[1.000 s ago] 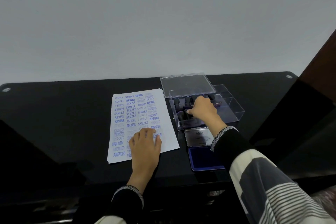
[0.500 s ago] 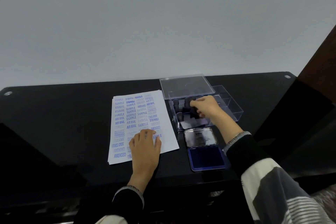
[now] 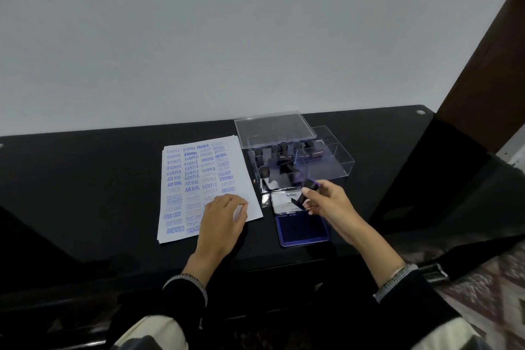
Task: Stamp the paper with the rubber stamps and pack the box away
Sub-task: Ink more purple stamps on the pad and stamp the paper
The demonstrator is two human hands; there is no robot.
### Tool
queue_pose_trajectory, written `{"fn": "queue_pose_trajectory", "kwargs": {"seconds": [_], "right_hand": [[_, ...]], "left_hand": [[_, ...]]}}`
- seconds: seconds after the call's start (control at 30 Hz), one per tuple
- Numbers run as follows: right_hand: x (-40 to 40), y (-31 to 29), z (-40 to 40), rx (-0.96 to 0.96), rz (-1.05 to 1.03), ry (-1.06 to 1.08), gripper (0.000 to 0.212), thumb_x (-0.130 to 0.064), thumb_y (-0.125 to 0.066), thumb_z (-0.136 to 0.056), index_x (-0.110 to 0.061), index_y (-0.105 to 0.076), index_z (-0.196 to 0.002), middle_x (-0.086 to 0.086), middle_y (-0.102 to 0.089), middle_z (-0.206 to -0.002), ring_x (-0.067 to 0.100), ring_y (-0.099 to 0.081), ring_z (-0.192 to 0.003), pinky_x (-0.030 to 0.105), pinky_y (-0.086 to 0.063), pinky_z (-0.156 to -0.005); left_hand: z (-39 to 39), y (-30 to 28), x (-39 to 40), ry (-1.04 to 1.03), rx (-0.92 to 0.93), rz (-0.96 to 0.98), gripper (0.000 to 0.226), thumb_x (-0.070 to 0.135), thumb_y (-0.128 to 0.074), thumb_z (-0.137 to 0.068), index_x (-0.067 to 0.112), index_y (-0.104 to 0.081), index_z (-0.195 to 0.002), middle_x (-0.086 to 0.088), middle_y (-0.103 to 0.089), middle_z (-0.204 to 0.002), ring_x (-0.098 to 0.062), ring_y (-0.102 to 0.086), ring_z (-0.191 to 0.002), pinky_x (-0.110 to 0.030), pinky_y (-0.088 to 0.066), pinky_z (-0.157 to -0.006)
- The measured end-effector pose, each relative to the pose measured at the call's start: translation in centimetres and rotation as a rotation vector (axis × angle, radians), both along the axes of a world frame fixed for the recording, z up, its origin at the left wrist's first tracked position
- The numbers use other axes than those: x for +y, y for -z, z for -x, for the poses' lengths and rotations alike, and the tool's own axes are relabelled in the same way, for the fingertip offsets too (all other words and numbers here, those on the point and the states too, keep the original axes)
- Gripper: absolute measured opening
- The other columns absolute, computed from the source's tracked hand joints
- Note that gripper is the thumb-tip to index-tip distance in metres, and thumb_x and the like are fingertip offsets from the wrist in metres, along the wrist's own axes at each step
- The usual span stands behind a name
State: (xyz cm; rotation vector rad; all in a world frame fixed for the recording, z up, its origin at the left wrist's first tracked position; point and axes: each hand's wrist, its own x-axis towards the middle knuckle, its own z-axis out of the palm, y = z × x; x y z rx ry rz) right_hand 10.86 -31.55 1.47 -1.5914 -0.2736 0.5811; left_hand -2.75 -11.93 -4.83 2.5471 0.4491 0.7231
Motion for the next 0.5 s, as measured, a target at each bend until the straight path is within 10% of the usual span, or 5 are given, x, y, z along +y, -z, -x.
{"fn": "queue_pose_trajectory", "kwargs": {"seconds": [0.5], "right_hand": [[-1.8, 2.7, 2.7, -0.458, 0.203, 0.106, 0.014, -0.026, -0.065, -0.088, -0.020, -0.053, -0.092, -0.002, -0.068, -0.079, 0.009, -0.065, -0.073, 0.022, -0.052, -0.067]], "left_hand": [[-1.0, -0.2, -3.7, 0.306, 0.194, -0.023, 0.073, 0.078, -0.044, -0.073, 0.035, -0.051, -0.132, 0.019, -0.042, -0.136, -0.003, -0.025, -0.130, -0.025, -0.017, -0.109]]}}
